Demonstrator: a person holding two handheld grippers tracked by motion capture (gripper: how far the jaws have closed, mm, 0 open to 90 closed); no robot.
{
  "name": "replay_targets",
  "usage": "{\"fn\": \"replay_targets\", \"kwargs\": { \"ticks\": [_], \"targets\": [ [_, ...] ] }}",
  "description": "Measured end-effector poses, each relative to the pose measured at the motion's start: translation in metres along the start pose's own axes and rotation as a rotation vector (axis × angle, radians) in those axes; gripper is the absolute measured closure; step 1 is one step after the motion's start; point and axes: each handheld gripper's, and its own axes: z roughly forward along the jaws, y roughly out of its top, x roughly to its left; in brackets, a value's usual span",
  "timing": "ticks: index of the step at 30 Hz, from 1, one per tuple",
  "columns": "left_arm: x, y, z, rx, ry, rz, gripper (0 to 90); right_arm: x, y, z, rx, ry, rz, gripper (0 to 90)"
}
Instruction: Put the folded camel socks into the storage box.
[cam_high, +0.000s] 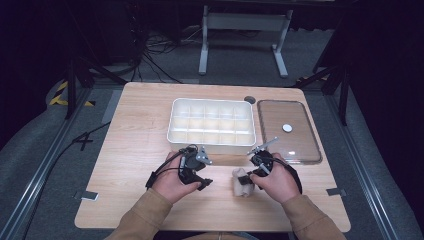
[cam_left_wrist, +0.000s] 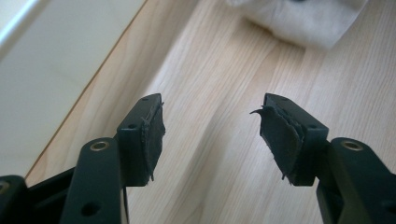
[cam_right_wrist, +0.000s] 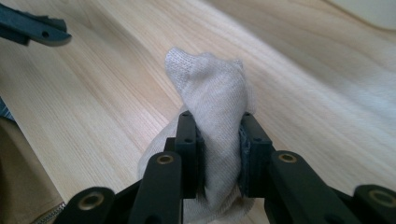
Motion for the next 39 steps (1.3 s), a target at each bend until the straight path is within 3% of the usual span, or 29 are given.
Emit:
{"fn": "replay_targets", "kwargs": {
  "ticks": [6,17,24,32,39],
  "targets": [
    [0.007,-0.006,-0.012,-0.028,0.014,-0.025,39.8,-0.003,0.008,-0.021,-0.041,-0.011,-0.011,73.4],
    [0.012,-0.009,-0.019,-0.051,0.016,-0.039,40.0,-0.013,0.022,-0.049,-0.041,-0.04,-0.059,73.0],
    [0.013,-0.006,-0.02,-0.058,0.017,-0.036,40.2,-0.016,0.027,-0.061,0.001,-0.078,-0.168,72.8],
    [0.016,-0.007,-0.023,-0.058,0.017,-0.041,40.9,-0.023,0.032,-0.075,0.033,-0.099,-0.247,72.5],
    [0.018,-0.022,-0.034,-0.081,0.049,-0.081,40.7,-0.028,0.043,-0.083,0.052,-0.114,-0.307,72.3]
  ]
}}
